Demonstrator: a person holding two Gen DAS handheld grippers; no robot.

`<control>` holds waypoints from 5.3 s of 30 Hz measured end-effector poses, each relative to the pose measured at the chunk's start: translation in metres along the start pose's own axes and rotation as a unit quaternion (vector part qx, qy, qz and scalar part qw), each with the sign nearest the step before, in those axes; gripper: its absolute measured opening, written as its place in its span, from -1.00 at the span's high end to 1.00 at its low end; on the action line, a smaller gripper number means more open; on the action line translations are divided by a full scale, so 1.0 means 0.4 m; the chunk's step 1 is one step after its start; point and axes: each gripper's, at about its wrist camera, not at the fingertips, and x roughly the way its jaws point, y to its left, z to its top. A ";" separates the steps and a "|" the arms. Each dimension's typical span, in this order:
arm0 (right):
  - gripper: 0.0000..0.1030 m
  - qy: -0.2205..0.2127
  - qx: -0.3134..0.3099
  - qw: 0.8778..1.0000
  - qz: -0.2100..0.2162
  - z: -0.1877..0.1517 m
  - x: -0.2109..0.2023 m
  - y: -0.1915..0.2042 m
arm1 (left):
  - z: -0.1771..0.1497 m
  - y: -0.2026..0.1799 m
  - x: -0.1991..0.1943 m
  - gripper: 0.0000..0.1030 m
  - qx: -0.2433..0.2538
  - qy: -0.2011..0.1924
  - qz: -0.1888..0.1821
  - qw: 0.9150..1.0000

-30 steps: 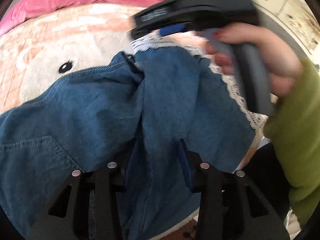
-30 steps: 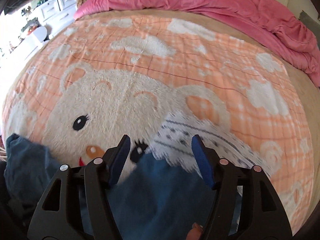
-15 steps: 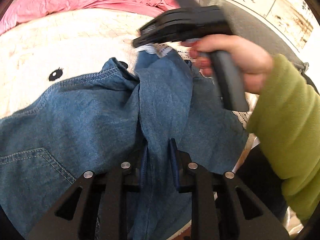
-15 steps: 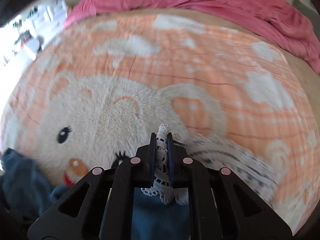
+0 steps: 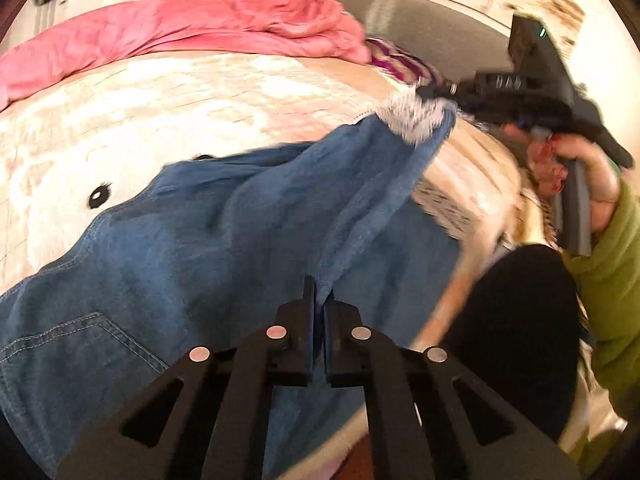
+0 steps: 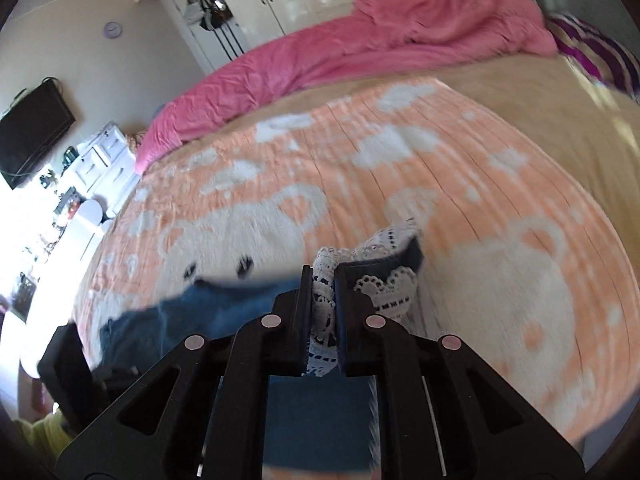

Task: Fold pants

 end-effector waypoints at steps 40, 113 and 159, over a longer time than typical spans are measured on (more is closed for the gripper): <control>0.02 0.109 -0.014 0.993 -0.036 0.061 0.178 -0.175 | 0.190 0.154 0.072 -0.02 0.016 0.069 0.108 0.992; -0.19 0.033 -0.073 0.997 -0.015 -0.185 -0.098 -0.062 | -0.085 0.156 -0.260 -0.61 -0.158 -0.063 0.236 0.957; -0.58 0.055 -0.020 0.998 -0.039 -0.341 0.058 0.034 | -0.064 0.031 0.104 -0.89 -0.011 0.070 0.133 0.989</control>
